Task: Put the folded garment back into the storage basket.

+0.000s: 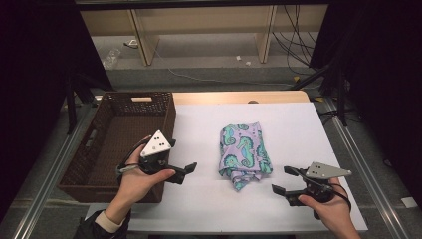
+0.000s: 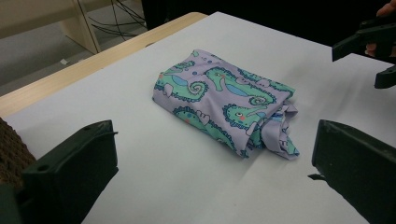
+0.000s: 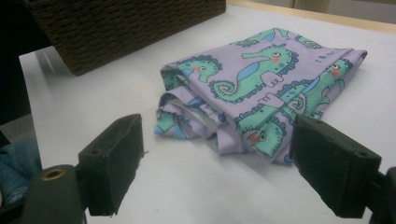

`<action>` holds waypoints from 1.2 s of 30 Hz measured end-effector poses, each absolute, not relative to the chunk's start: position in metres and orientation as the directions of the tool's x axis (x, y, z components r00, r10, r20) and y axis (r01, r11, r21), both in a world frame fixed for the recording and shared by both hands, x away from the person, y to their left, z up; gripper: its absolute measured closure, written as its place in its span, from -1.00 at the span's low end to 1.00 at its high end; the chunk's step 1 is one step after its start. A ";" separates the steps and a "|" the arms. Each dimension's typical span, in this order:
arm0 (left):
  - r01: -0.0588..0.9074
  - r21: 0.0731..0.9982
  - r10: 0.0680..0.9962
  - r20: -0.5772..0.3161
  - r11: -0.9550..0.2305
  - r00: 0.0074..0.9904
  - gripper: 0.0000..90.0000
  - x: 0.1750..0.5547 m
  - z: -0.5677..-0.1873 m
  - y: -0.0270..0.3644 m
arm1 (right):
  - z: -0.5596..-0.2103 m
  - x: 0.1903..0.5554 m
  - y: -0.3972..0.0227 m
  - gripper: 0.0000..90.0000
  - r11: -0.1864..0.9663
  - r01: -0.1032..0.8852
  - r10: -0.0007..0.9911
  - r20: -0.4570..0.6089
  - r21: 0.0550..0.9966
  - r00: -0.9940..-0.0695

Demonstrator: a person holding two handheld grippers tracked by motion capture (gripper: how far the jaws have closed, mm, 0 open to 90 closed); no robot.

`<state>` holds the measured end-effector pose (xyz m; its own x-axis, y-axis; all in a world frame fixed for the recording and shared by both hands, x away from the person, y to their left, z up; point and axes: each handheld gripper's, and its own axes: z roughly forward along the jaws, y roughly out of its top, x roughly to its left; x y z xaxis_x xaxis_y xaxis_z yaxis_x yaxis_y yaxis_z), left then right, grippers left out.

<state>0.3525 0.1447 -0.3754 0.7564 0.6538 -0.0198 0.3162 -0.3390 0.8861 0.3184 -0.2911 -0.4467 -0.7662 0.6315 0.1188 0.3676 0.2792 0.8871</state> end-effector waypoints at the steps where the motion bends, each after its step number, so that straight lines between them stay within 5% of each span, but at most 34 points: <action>1: 0.316 0.886 0.653 -0.021 -0.338 0.757 -1.00 0.352 -0.375 0.145 | -0.446 0.318 -0.291 -0.58 0.283 0.369 0.632 0.118 0.885 -0.766; 36: 0.376 0.868 0.609 -0.114 -0.323 0.785 -1.00 0.383 -0.387 0.091 | -0.450 0.320 -0.290 -0.58 0.276 0.387 0.638 0.134 0.880 -0.758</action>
